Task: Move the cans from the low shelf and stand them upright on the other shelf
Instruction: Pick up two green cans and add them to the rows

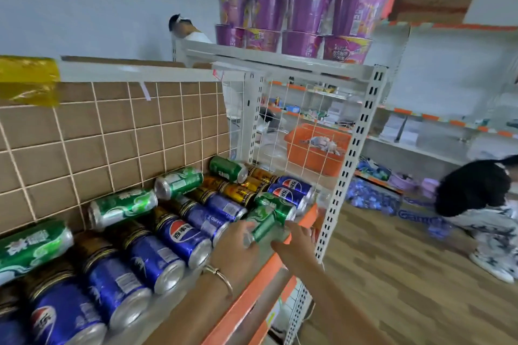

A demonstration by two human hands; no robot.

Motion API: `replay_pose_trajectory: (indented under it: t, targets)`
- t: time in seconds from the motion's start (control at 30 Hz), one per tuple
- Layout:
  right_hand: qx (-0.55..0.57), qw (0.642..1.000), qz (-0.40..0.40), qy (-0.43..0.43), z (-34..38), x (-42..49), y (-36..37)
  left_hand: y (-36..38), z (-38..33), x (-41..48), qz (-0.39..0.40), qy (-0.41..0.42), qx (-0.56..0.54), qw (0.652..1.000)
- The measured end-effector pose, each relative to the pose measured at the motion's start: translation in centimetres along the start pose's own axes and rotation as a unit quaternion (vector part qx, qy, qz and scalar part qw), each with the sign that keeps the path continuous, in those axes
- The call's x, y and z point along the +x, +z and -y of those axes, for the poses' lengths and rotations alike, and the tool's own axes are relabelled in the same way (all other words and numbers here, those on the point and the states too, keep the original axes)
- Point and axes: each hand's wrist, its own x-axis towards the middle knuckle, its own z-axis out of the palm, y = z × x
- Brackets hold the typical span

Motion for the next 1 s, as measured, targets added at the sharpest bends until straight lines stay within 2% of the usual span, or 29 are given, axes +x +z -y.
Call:
replay_pose_trajectory:
  t: [0.17, 0.27, 0.4, 0.5, 0.6, 0.63, 0.7, 0.8, 0.9, 1.0]
  targets:
    - [-0.064, 0.997, 0.036, -0.029, -0.5, 6.1, -1.4, 2.4, -0.7, 5.2, -0.010, 0.021, 0.104, 0.994]
    - [-0.121, 0.989, 0.060, -0.053, -1.1, 8.9, -1.5, 4.0, -0.5, 6.9, 0.012, 0.001, 0.165, 0.986]
    - [-0.172, 0.978, 0.088, -0.072, -1.7, 11.9, -0.8, 5.8, 0.5, 8.0, 0.040, -0.044, 0.332, 0.941]
    - [-0.230, 0.962, 0.108, -0.099, -2.3, 13.1, -0.4, 6.7, 0.4, 8.3, 0.037, -0.058, 0.394, 0.917]
    - [-0.283, 0.948, 0.091, -0.116, -2.5, 13.9, -0.5, 6.6, 0.7, 8.6, 0.046, -0.097, 0.371, 0.922]
    - [-0.294, 0.944, 0.107, -0.106, -2.3, 14.1, -0.9, 6.1, 0.9, 8.6, 0.062, -0.116, 0.352, 0.927]
    - [-0.285, 0.936, 0.192, -0.078, -1.9, 15.0, -1.5, 4.9, 1.3, 8.3, 0.097, -0.160, 0.307, 0.933]
    - [-0.182, 0.941, 0.282, -0.047, -1.6, 16.0, -1.6, 4.1, 2.5, 8.4, 0.102, -0.194, 0.279, 0.935]
    - [-0.068, 0.950, 0.305, -0.021, -1.6, 16.4, -0.3, 4.4, 2.6, 8.3, 0.079, -0.209, 0.273, 0.936]
    - [-0.018, 0.953, 0.302, -0.008, -1.4, 15.8, 0.4, 4.3, 2.4, 7.9, 0.061, -0.233, 0.220, 0.945]
